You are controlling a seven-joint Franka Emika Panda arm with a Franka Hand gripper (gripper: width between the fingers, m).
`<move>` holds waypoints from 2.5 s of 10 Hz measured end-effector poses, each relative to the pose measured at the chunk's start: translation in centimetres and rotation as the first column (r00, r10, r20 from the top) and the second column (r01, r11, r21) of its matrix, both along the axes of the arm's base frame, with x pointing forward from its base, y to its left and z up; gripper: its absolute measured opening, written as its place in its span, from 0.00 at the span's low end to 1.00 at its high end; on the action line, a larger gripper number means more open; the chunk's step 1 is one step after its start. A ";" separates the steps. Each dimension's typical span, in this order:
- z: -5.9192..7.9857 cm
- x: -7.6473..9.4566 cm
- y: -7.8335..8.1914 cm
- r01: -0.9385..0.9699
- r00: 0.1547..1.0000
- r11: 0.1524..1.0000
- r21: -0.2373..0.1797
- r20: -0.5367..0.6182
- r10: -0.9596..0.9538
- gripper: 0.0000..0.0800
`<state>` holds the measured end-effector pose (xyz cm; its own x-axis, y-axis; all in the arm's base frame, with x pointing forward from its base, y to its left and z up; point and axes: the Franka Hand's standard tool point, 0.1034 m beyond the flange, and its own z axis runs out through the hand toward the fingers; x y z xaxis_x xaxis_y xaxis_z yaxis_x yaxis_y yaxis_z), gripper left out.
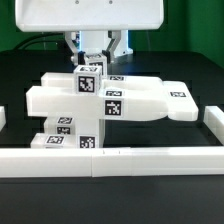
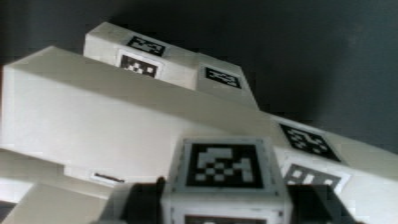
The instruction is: Assemble chair
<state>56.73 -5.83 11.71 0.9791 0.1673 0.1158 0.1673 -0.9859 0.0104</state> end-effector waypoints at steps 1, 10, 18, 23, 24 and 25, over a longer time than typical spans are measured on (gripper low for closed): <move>0.0 0.0 0.0 0.013 1.000 1.000 0.001 0.001 -0.013 0.36; -0.1 0.2 1.0 0.745 0.662 0.658 0.106 0.001 -0.750 0.36; 0.0 0.3 1.5 0.826 0.557 0.549 0.125 -0.038 -0.830 0.68; 0.1 0.4 1.2 0.533 0.844 0.842 0.084 0.012 -0.536 0.81; 0.1 0.4 1.2 0.498 0.866 0.864 0.078 0.016 -0.500 0.81; 0.1 0.4 1.1 0.423 0.905 0.904 0.065 0.024 -0.426 0.81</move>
Offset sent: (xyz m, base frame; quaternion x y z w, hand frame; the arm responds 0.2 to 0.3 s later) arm -0.0040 -0.0013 -0.0014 -0.0247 0.0045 0.2457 0.9690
